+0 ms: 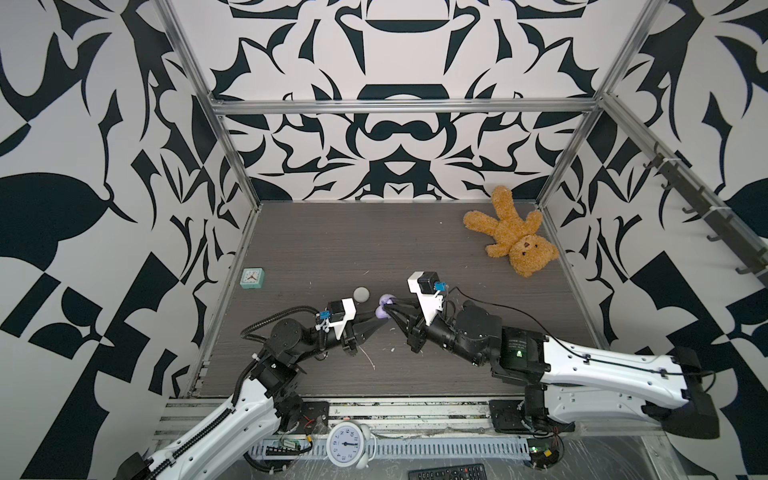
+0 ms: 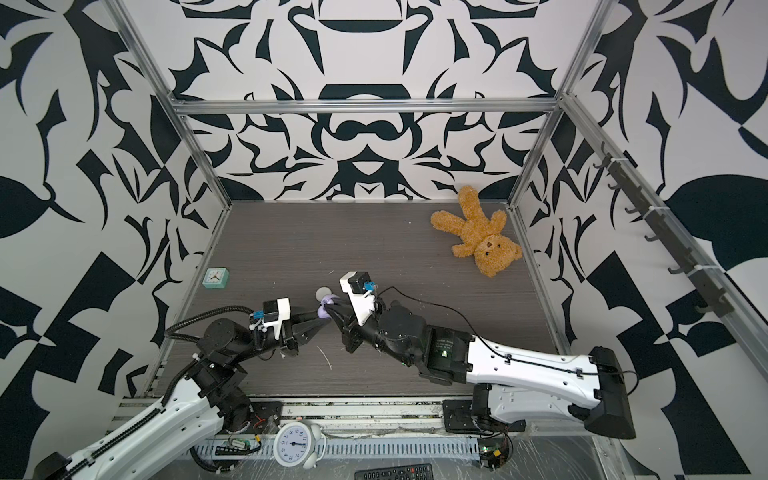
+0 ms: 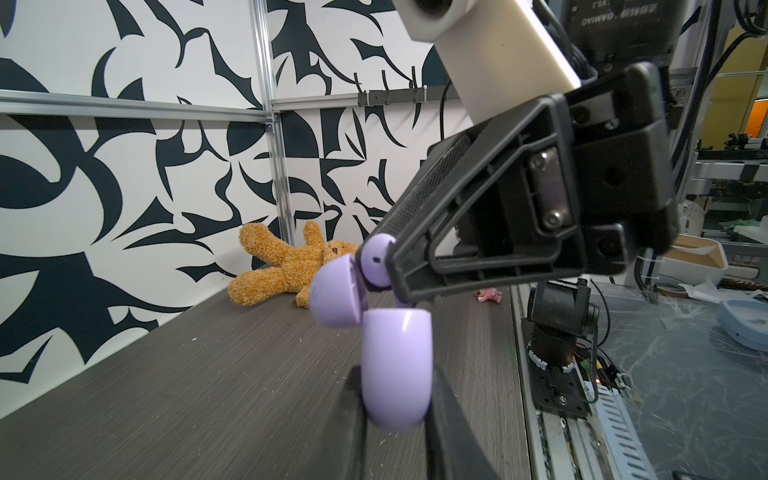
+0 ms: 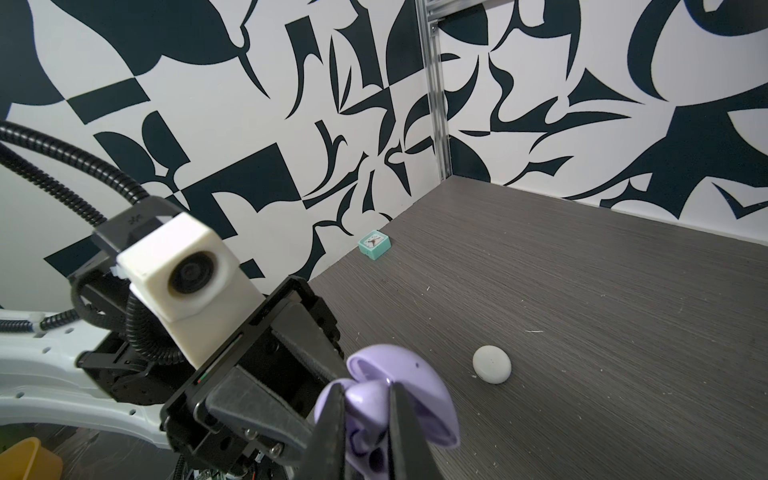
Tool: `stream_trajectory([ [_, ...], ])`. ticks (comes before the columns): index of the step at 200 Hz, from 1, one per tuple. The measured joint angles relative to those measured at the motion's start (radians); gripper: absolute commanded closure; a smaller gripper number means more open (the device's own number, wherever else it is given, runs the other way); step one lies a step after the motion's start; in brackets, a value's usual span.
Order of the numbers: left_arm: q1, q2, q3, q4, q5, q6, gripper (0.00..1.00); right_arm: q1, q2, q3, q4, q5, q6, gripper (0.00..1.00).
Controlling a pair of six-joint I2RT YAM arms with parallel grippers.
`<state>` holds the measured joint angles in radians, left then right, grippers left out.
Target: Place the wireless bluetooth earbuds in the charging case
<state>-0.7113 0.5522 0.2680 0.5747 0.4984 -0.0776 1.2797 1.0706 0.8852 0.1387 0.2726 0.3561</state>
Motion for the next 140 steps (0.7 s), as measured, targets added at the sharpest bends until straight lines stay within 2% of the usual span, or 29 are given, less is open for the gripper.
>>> stream_trajectory([
  [65, 0.003, -0.008, 0.000, -0.003, -0.002, 0.001, 1.00, 0.000, 0.000, 0.000, 0.002, 0.000, 0.005, 0.89],
  [140, 0.005, -0.010, 0.000, -0.004, -0.002, 0.004, 1.00, 0.000, 0.008, 0.005, 0.003, 0.003, 0.009, 0.77],
])
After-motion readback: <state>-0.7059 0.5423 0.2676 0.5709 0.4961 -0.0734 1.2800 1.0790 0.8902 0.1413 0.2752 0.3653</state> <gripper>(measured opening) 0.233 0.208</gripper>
